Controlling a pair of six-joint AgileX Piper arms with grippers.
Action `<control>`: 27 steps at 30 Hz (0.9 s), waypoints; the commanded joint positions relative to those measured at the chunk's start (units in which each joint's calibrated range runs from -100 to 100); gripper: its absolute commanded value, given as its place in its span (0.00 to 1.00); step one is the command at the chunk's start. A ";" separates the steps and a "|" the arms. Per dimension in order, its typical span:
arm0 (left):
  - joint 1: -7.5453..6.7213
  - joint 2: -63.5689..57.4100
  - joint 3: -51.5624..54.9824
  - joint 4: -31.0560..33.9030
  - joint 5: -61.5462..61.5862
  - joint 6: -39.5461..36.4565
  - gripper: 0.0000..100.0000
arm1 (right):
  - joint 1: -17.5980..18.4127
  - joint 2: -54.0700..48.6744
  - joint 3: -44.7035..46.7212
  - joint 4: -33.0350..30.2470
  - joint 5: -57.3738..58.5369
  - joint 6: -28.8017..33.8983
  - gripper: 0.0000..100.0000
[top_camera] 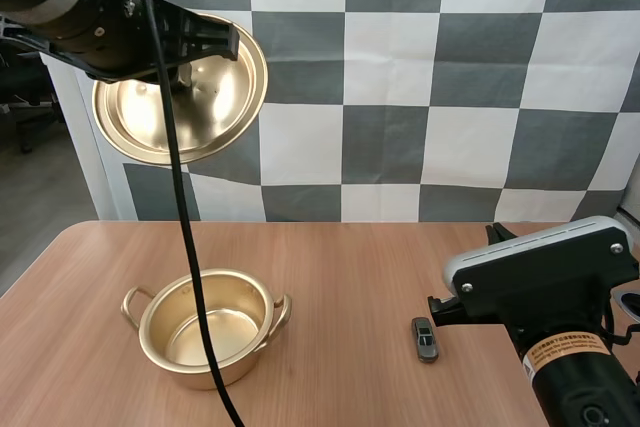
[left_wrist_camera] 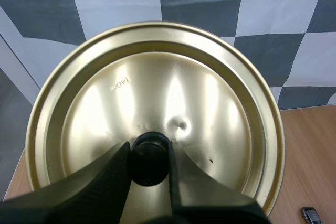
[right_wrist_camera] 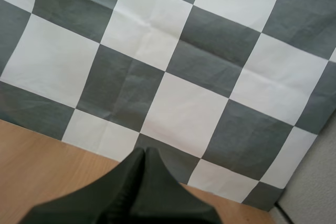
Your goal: Open the pot, put the car inside, and close it
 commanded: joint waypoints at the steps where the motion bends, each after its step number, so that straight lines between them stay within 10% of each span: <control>1: 0.00 -0.06 0.00 -0.14 0.00 -0.03 0.00 | -0.01 -0.03 -1.00 -4.26 0.25 0.01 0.00; 13: 0.00 -0.17 0.00 -2.35 0.00 0.50 0.00 | -0.01 0.08 -3.31 -4.79 38.47 -11.33 0.01; 23: 0.00 -0.31 0.00 -6.14 0.00 2.55 0.00 | -0.01 -0.03 -10.03 -4.85 24.56 -12.13 0.64; 27: 0.00 -0.31 0.00 -6.03 0.00 2.55 0.00 | -0.01 -0.03 -11.09 -2.59 7.65 -12.13 0.70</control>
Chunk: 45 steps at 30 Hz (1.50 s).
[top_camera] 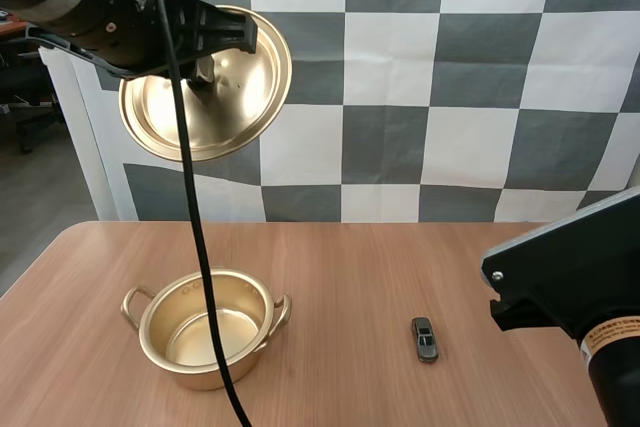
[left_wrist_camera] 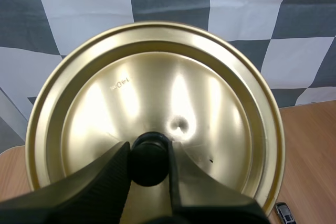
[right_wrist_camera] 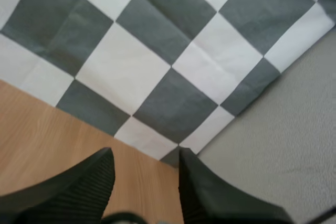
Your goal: Open the pot, put the car inside, and close it
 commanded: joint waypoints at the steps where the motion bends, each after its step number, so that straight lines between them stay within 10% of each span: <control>1: 0.00 -0.03 0.00 0.31 0.00 -0.04 0.00 | -0.01 -0.03 -0.01 3.08 -22.17 0.06 0.70; 7: 0.00 -0.15 0.00 0.68 0.00 0.06 0.00 | -0.01 -0.03 -0.01 26.57 -24.77 0.64 0.64; 17: 0.00 -1.71 0.00 0.69 0.00 0.06 0.00 | -0.01 -0.03 -0.01 28.79 -21.22 0.88 0.64; 22: 0.00 -1.98 0.00 2.01 0.00 0.13 0.00 | -0.01 -0.03 -1.68 36.85 -8.86 6.80 1.00; 32: 0.00 -1.98 0.00 4.13 0.00 0.13 0.00 | -0.01 1.92 -11.56 56.99 15.59 -13.83 1.00; 45: 0.00 -2.10 0.00 4.12 0.00 0.13 0.00 | -0.01 27.00 -22.49 54.37 44.57 -12.21 1.00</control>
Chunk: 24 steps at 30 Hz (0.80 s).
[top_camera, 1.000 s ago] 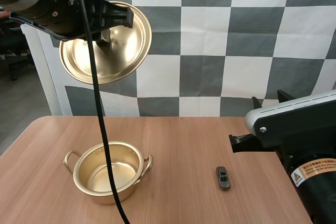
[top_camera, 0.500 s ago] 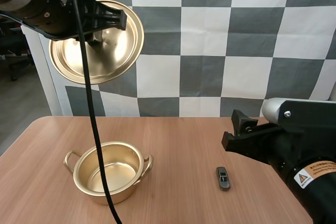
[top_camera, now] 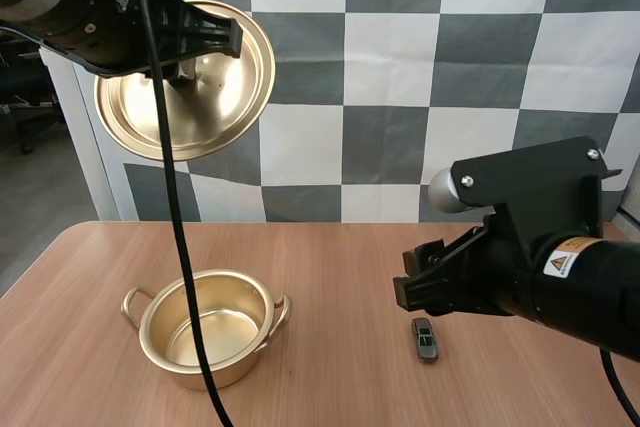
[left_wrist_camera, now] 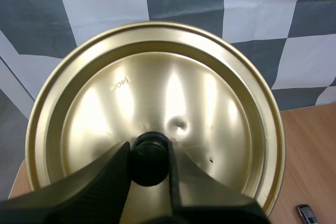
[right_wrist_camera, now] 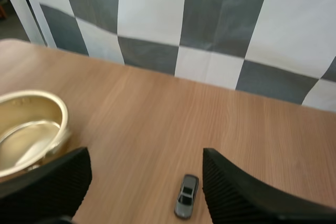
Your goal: Open the pot, put the car inside, and close it
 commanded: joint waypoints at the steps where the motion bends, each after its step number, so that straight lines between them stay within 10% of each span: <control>1: 0.00 -0.04 0.00 0.00 0.00 0.03 0.00 | -0.01 7.80 -0.79 -1.94 7.17 1.13 1.00; 7: 0.00 -0.04 0.00 0.00 0.00 0.27 0.00 | -0.01 16.67 -1.12 -9.73 11.26 1.13 1.00; 24: 0.00 -0.04 0.00 0.00 0.00 0.59 0.00 | -0.01 36.91 -1.12 -1.00 7.59 -2.07 1.00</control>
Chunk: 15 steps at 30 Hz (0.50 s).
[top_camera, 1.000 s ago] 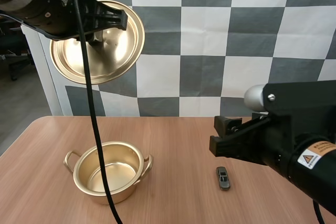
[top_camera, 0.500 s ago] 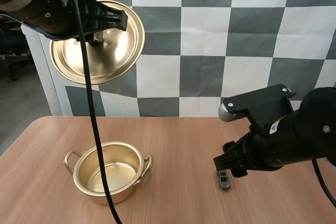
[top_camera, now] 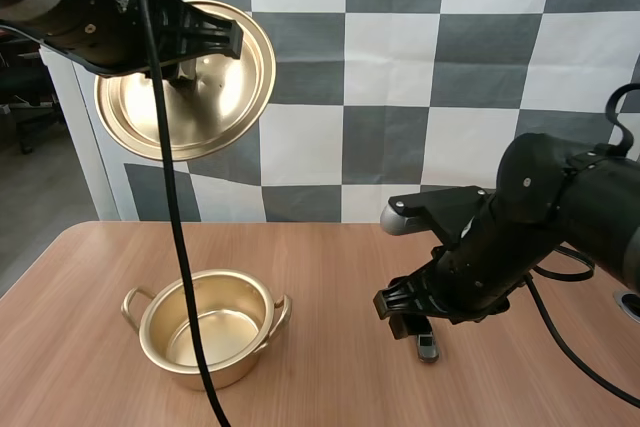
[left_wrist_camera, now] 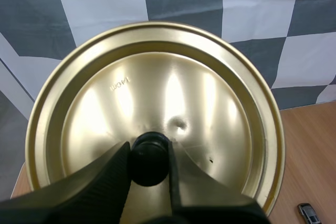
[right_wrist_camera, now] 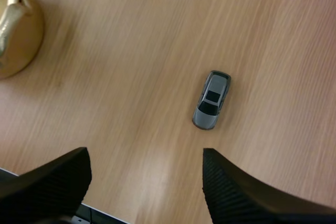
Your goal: Open the pot, put the car inside, and close it
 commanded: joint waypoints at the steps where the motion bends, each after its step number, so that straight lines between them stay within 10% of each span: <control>1: 0.00 -0.04 0.00 0.00 0.00 0.06 0.00 | -0.01 2.90 -0.03 -0.61 -1.93 0.01 1.00; 15: 0.00 -0.04 0.00 0.00 0.00 0.06 0.00 | -0.01 13.42 -0.03 -2.37 -12.18 -0.38 1.00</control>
